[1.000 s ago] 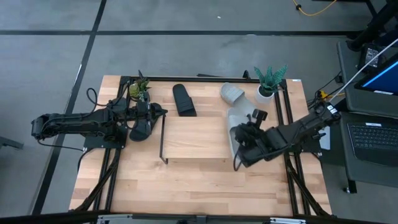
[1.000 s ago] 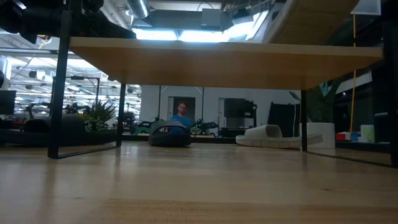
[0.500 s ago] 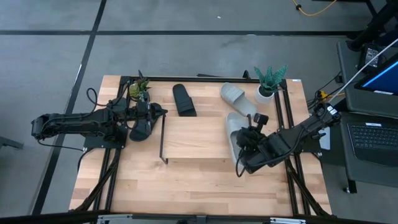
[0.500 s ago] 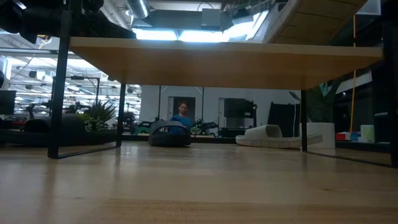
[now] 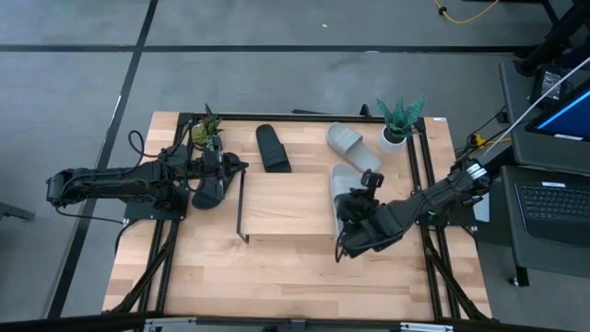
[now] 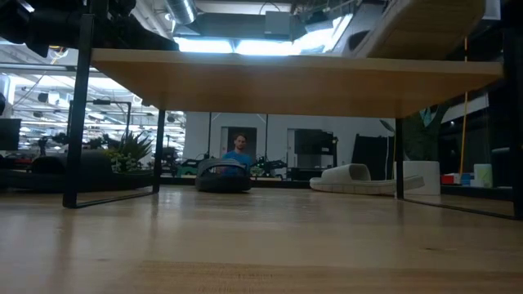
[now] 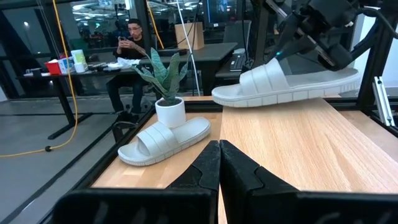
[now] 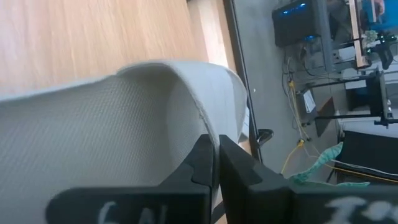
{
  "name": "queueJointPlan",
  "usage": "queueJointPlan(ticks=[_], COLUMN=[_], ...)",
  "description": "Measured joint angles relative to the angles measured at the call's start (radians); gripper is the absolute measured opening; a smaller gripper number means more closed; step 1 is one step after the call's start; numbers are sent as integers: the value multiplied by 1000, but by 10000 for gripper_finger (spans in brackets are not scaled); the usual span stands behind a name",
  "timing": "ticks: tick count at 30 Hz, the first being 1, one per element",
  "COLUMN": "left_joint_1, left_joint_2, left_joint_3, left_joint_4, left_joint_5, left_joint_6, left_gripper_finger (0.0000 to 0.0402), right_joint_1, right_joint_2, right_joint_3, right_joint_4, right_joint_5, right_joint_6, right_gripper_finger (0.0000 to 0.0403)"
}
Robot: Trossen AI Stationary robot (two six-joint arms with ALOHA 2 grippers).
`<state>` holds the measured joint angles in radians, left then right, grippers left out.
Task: Pick and place slides into the shelf
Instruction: Put the bottom gray slide on the shelf
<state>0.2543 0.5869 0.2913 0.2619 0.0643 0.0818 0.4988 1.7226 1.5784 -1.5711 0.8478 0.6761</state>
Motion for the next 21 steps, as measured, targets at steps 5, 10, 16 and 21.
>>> queueJointPlan(ticks=[5, 10, 16, 21], left_joint_1=[0, 0, 0, 0], left_joint_2=[0, 0, 0, 0], left_joint_3=[0, 0, 0, 0], left_joint_4=[0, 0, 0, 0], left_joint_5=[0, 0, 0, 0], left_joint_6=[1, 0, 0, 0], left_gripper_finger=[0, 0, 0, 0], right_joint_1=[1, 2, 2, 2], right_joint_2=[0, 0, 0, 0], right_joint_3=[0, 0, 0, 0], right_joint_4=[0, 0, 0, 0], right_joint_5=[-1, -1, -12, -12], right_joint_6=[-3, -9, -32, -55], right_gripper_finger=[12, 12, 12, 12])
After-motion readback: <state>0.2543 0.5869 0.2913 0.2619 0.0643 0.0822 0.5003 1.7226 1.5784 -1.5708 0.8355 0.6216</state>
